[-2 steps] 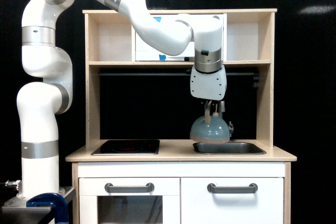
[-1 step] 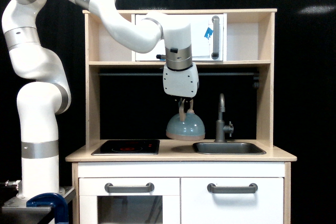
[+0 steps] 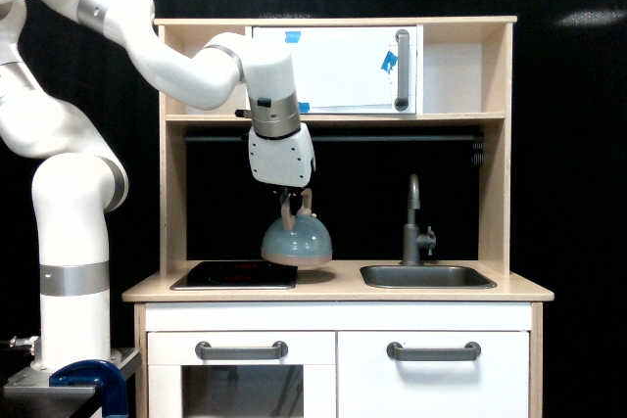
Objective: Place the teapot on the stove
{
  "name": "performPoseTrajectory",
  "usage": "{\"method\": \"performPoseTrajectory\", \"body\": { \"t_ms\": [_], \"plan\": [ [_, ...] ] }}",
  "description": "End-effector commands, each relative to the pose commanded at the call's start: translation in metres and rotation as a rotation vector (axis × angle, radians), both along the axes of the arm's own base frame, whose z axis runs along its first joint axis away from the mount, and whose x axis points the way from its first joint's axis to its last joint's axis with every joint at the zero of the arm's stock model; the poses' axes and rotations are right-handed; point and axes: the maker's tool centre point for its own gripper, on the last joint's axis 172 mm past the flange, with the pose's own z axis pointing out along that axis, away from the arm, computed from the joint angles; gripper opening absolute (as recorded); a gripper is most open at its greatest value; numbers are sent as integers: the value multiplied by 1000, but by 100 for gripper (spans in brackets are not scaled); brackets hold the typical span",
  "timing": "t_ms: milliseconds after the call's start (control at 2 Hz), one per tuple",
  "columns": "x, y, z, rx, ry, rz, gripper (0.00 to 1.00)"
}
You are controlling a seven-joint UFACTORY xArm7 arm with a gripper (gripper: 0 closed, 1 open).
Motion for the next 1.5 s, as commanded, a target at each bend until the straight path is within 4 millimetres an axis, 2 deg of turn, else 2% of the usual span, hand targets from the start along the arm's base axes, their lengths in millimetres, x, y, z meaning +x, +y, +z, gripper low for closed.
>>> {"method": "performPoseTrajectory", "body": {
  "t_ms": [500,1000,1500],
  "plan": [
    [-54,-28,5,0,0,0,0],
    [-91,-24,-17,0,0,0,0],
    [-93,1,-14,0,0,0,0]
  ]
}}
